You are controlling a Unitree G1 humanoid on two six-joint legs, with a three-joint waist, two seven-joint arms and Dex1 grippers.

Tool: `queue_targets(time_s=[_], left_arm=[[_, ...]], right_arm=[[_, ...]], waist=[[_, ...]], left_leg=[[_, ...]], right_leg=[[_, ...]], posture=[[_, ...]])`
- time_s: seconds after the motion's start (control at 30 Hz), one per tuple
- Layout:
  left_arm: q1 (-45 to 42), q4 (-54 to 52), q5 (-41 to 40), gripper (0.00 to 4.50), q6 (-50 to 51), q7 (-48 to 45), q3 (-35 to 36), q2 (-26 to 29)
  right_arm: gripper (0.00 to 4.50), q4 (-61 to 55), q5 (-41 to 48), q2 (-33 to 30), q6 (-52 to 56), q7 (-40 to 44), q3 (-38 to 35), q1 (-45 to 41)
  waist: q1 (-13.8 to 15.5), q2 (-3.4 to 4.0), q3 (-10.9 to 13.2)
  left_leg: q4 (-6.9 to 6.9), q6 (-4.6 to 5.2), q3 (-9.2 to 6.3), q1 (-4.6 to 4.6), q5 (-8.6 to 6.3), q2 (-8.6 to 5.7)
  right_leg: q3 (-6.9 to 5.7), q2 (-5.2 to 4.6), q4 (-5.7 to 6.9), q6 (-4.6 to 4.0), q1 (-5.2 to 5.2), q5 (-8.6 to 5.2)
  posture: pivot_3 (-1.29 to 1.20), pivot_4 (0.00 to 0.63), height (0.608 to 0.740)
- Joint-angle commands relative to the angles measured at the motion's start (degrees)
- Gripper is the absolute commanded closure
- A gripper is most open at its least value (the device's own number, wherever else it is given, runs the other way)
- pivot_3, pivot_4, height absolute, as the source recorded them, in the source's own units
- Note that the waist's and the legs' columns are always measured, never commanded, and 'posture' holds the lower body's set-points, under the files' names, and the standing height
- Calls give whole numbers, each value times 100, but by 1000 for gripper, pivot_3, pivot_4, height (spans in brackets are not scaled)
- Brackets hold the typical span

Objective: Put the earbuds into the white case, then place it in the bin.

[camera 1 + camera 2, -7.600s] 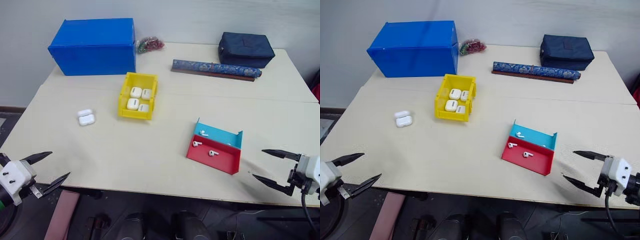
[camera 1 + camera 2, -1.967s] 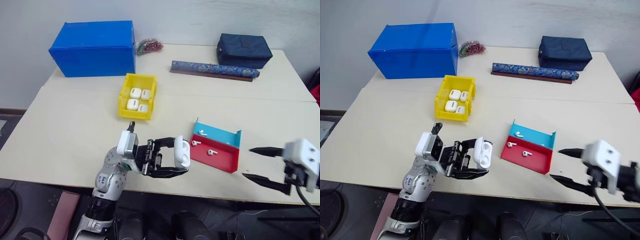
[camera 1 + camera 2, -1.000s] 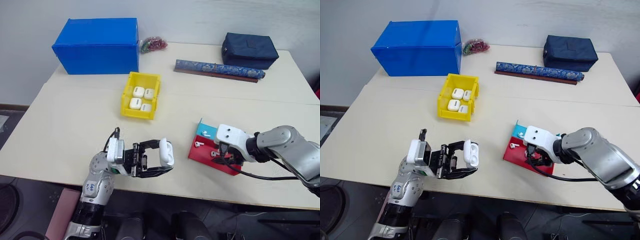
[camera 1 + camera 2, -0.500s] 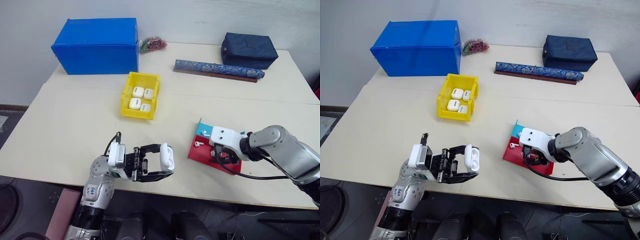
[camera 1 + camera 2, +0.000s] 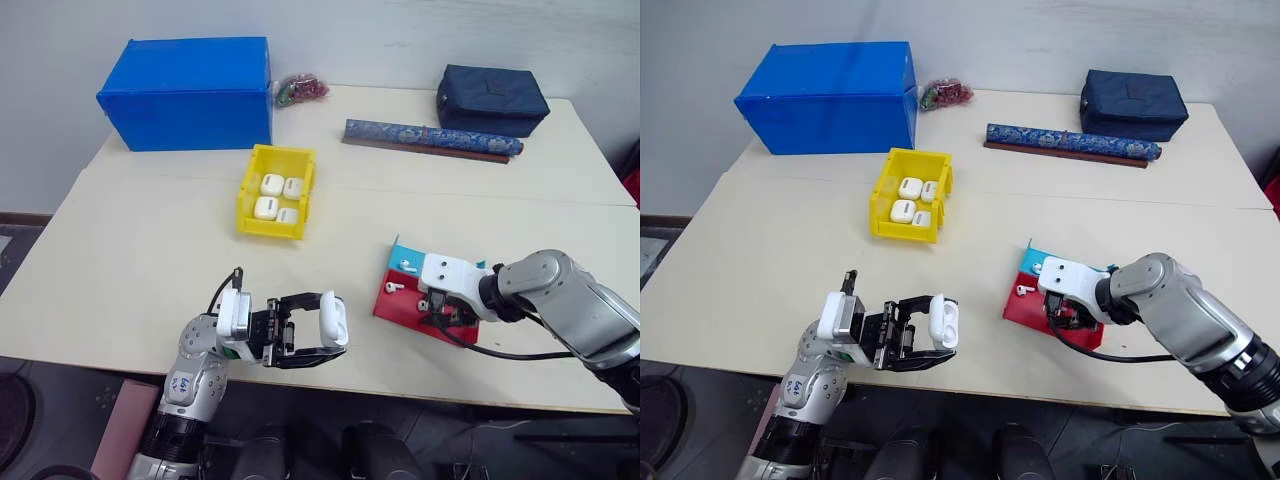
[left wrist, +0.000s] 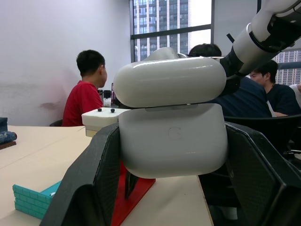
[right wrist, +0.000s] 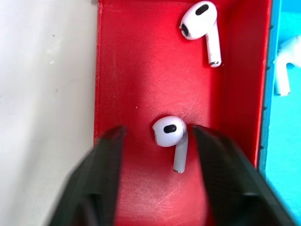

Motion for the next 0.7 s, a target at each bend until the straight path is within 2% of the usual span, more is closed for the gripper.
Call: queue_targets(time_s=[0.03,0.07,0.5,0.6,0.7], left_arm=[[27,-281,1,1672,-38,45,-20,29],[29,-297,0,1672,-29,55,-23,36],[56,-426,1,1672,-15,191,-27,51],[9,-440,-53,1672,-58,191,-18,-15],[-137,-322,-66,1672,-221,216,-13,-209]], right_arm=[[3755,50,-141,64,-19,-18,30,87],[4034,56,-155,76,-27,-18,31,89],[4059,36,-27,107,-175,103,-234,226],[4059,-220,515,86,-19,240,-994,336],[4059,-344,1114,17,-591,552,-2072,754]], waist=[[-6,0,0],[-7,0,0],[-2,0,0],[0,0,0],[19,0,1]], left_leg=[[0,0,0,0,0,0],[0,0,0,1,0,0],[-1,0,0,4,0,0],[-2,0,0,2,0,0],[-4,1,0,-2,0,0]], right_leg=[[0,0,0,0,0,0],[0,0,0,0,1,0],[0,0,-1,0,5,0],[0,0,-3,0,3,0],[-2,0,-3,0,0,0]], posture=[[0,150,740],[0,150,740],[0,150,740],[0,150,740],[0,150,740]])
